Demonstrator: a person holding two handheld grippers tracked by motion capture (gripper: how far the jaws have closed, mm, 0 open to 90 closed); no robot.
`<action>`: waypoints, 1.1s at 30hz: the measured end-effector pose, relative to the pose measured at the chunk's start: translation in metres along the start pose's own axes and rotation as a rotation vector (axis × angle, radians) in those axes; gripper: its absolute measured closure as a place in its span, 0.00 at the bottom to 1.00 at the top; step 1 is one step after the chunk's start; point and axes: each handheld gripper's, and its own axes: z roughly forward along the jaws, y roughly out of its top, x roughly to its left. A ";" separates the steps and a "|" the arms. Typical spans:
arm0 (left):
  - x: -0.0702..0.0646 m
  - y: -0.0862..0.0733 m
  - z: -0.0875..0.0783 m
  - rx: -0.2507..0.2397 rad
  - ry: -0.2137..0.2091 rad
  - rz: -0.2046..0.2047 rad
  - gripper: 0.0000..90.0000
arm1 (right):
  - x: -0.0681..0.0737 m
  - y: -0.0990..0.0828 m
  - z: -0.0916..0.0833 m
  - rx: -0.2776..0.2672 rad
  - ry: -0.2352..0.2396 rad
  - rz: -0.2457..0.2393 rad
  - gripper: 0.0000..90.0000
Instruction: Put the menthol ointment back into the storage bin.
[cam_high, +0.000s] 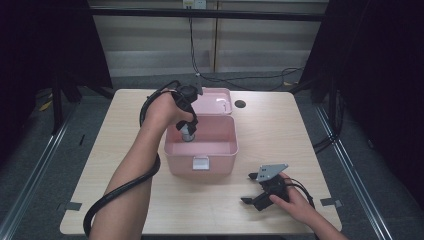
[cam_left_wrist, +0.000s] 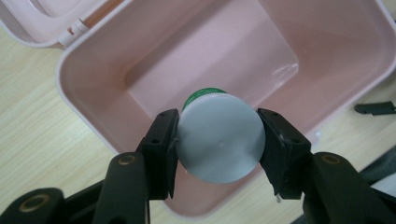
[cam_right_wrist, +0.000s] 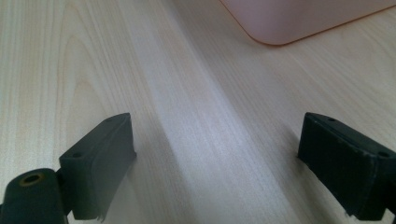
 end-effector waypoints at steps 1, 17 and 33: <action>0.000 0.001 0.001 0.009 0.001 -0.001 0.56 | 0.000 0.000 0.000 0.000 -0.001 0.001 0.11; 0.006 0.016 0.023 -0.017 -0.013 -0.112 0.56 | 0.000 0.000 0.000 0.000 -0.002 0.001 0.11; 0.021 0.022 0.043 -0.034 0.019 -0.205 0.56 | 0.000 0.000 0.000 0.001 0.000 0.002 0.11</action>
